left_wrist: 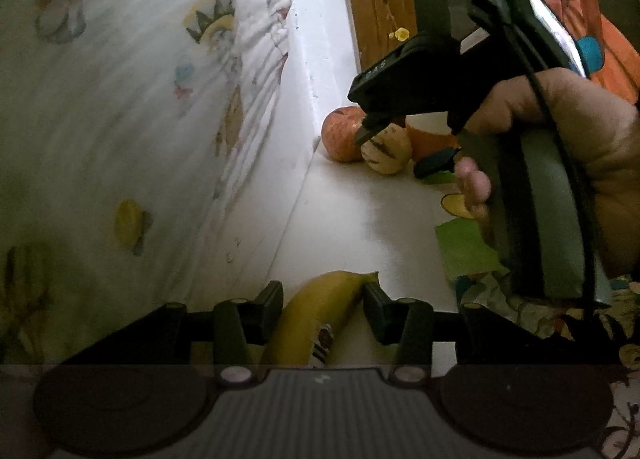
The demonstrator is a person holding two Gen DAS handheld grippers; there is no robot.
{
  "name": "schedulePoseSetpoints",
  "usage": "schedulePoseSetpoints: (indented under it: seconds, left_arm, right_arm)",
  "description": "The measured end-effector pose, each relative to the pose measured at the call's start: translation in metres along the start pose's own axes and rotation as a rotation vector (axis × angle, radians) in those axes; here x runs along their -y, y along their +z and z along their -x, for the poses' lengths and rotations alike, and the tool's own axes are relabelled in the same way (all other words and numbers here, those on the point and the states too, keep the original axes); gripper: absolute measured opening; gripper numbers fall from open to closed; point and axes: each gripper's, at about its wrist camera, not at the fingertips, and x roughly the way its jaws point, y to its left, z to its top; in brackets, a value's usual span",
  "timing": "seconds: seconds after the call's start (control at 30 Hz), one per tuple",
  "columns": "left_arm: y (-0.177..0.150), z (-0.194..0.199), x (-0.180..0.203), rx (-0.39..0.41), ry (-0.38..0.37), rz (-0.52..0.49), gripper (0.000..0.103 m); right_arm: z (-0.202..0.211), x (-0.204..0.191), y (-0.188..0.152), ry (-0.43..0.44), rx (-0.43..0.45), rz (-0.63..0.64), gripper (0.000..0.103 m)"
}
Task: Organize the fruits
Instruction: 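Move the right tool to the speckled fruit by the jar while the left tool reaches the banana, then grasp the large speckled fruit with the right tool while the left tool grasps the banana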
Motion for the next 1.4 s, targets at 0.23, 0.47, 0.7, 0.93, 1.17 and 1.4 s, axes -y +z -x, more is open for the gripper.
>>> schedulePoseSetpoints:
  seconds: [0.23, 0.47, 0.7, 0.93, 1.17, 1.4]
  left_arm:
    - [-0.004, 0.003, -0.001, 0.012, 0.0, -0.009, 0.048]
    - [-0.002, 0.011, -0.003, 0.006, -0.012, 0.012, 0.049]
    - [0.0, 0.012, -0.003, -0.014, 0.005, -0.007, 0.049]
    - [-0.002, 0.005, 0.007, -0.04, 0.052, -0.094, 0.049]
    - [-0.002, 0.004, 0.011, -0.054, 0.076, -0.095, 0.045]
    - [0.002, -0.002, 0.015, -0.059, 0.074, -0.102, 0.047]
  right_arm:
    - [-0.004, 0.004, 0.002, -0.015, 0.002, -0.059, 0.049]
    - [-0.001, 0.007, -0.003, 0.007, -0.006, -0.023, 0.049]
    - [0.013, 0.011, -0.007, 0.015, -0.036, 0.018, 0.049]
    - [0.031, 0.011, -0.014, 0.013, -0.084, 0.075, 0.049]
    - [0.043, 0.015, -0.018, 0.034, -0.16, 0.174, 0.049]
    - [0.037, 0.015, -0.012, 0.034, -0.155, 0.152, 0.051]
